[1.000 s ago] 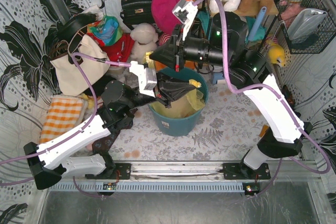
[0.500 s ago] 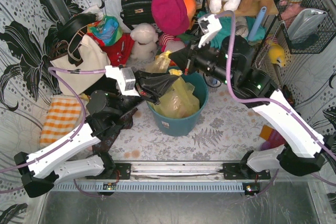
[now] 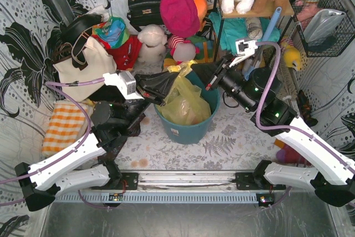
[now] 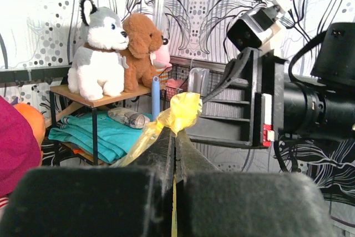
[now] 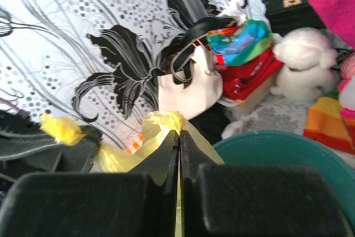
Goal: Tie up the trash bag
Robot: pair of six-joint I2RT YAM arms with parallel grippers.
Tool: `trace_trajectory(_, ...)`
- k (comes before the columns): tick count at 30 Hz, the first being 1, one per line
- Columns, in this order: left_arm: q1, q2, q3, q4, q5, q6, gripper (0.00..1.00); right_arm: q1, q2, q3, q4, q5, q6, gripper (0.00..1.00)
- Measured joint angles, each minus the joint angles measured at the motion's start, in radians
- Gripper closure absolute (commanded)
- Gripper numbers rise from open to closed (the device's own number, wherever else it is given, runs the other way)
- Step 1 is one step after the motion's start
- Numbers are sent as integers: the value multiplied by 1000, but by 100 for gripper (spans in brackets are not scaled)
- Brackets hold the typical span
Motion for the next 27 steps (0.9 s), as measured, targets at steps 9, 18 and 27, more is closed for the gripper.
trace_trajectory(9,0,-2,0,3,-54,7,100,0,-16,-82,155,-241,-56,100)
trace_trajectory(18,6,-4,0,-6,-73,14,100,0,-29,-99,154,-415,-138,100)
trace_trajectory(27,12,-2,4,-27,-72,14,100,18,-29,-98,27,-458,-147,100)
